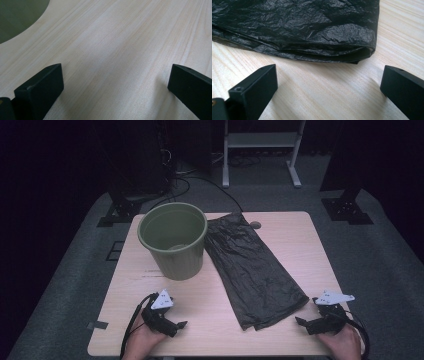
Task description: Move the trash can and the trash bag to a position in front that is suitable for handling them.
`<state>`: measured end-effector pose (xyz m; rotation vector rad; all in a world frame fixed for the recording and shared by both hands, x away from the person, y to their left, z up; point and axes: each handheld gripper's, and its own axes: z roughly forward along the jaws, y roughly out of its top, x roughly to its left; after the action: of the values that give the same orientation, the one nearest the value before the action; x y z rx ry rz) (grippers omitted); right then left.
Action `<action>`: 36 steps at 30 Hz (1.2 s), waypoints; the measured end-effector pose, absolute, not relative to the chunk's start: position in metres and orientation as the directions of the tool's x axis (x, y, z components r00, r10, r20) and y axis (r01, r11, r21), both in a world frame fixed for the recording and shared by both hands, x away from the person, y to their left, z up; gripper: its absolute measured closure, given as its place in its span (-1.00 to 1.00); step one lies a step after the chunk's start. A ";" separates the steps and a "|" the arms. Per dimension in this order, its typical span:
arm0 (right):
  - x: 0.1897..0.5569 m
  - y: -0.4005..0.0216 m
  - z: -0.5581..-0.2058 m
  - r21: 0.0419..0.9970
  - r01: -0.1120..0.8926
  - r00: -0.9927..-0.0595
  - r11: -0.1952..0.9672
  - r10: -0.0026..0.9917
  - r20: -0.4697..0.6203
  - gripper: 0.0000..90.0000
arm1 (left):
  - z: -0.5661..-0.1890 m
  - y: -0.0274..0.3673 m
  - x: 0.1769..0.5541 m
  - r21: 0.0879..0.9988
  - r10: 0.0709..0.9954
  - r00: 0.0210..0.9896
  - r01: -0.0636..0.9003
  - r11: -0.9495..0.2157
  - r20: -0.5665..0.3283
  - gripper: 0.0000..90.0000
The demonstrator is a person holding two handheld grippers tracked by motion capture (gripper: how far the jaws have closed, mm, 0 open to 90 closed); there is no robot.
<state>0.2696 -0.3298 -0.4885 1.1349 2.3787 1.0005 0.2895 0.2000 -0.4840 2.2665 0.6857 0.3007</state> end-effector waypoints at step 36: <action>0.320 -0.313 -0.474 0.689 0.594 -0.566 0.415 0.824 -0.009 -0.01 | -0.484 0.200 0.290 0.711 0.561 0.828 0.387 -0.587 0.012 -1.00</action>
<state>0.3201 -0.3127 -0.4740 1.2203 2.3290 0.9244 0.2901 0.2002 -0.4838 2.2686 0.6897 0.3040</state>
